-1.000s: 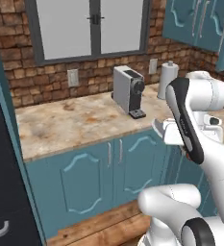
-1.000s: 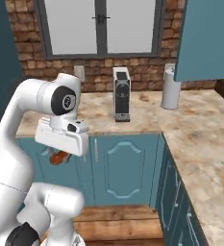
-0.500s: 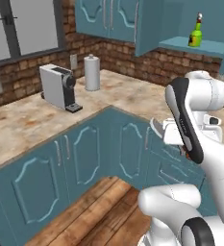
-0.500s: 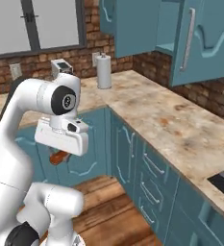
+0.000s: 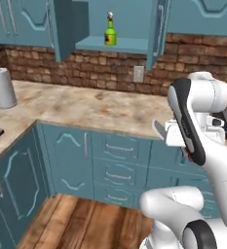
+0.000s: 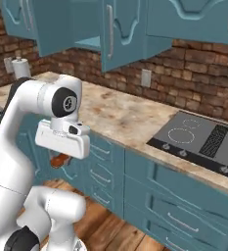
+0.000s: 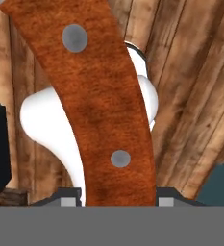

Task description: Move the cutting board and knife to the sink. Then move spray from the cabinet to the counter.

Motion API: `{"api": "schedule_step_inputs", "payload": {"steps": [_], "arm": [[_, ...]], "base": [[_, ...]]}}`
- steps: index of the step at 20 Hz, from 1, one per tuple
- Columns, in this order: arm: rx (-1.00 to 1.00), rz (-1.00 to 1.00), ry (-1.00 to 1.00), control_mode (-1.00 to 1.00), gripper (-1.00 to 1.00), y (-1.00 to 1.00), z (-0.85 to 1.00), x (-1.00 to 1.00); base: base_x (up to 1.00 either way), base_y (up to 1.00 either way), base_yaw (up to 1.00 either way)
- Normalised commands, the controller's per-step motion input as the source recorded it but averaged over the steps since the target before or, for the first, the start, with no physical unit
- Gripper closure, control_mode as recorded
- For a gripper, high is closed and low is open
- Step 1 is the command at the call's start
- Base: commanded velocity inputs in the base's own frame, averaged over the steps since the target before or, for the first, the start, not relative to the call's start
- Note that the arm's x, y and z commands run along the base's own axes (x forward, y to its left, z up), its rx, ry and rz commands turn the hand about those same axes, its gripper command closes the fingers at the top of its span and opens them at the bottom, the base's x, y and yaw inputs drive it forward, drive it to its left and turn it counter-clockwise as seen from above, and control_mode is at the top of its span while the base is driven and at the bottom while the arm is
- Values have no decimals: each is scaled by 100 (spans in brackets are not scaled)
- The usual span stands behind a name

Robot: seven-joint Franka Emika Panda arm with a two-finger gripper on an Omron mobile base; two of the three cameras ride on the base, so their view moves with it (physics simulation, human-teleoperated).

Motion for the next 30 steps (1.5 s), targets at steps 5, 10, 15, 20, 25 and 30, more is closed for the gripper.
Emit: {"api": "schedule_step_inputs", "payload": {"steps": [5,10,15,20,25,30], "arm": [[0,0,0,100,100,0,0,0],[0,0,0,100,100,0,0,0],[0,0,0,100,100,0,0,0],[0,0,0,100,100,0,0,0],[0,0,0,100,100,0,0,0],[0,0,0,100,100,0,0,0]], "base": [[-21,-22,-77],[0,-42,-77],[0,-56,-73],[0,-53,-74],[9,-29,-73],[18,-29,-69]]}}
